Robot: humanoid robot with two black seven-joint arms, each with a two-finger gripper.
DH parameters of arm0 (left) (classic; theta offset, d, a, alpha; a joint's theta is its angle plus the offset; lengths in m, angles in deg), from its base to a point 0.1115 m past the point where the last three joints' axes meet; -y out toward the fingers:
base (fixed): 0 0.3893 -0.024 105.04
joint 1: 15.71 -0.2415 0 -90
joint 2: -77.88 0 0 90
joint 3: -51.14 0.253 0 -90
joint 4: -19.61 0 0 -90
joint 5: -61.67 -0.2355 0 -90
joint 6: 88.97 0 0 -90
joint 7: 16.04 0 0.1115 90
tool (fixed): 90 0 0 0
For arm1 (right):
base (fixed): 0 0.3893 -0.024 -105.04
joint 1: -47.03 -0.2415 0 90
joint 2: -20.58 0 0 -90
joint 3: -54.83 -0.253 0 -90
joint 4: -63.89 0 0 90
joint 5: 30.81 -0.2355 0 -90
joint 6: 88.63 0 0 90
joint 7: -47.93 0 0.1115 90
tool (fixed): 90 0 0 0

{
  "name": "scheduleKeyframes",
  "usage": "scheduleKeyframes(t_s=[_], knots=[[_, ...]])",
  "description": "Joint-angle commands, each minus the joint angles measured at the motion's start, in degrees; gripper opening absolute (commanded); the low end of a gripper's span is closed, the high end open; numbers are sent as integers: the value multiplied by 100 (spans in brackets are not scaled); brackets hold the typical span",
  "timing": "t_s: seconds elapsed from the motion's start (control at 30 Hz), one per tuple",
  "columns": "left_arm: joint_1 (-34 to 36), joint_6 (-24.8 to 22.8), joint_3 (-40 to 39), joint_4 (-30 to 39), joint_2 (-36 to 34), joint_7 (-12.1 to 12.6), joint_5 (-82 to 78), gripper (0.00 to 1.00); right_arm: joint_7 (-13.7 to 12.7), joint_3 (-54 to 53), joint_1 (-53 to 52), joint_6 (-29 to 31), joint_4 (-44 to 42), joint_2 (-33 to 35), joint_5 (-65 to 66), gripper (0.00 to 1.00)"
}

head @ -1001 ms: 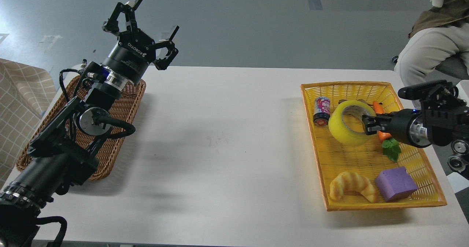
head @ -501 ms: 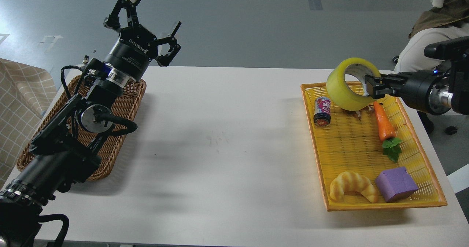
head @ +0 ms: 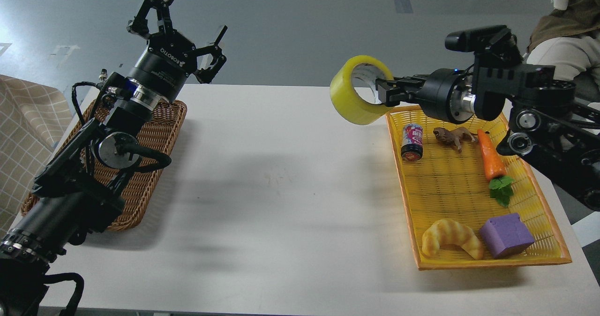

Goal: Place and transfer tape with both arms
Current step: 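Lift the tape roll out of the tray toward the table center, then lower the tape roll onto the table and open the right gripper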

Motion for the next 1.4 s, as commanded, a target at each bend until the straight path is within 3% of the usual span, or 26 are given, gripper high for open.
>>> scheduleKeyframes(t_s=[0.0,0.4,0.87,1.37], knots=[[3,0,5,-2,-8,-1,-3,98,2,337,-162,0,-436,-629,16,0],[11,0,-12,7,0,0,-12,98,2,890,-329,0,-1624,-2036,34,0],[3,0,-12,51,36,-1,-12,98,-15,1453,-276,0,-2212,-2723,51,0],[-6,0,-39,148,27,-9,-12,98,-24,1673,-312,0,-3013,-2723,60,0]])
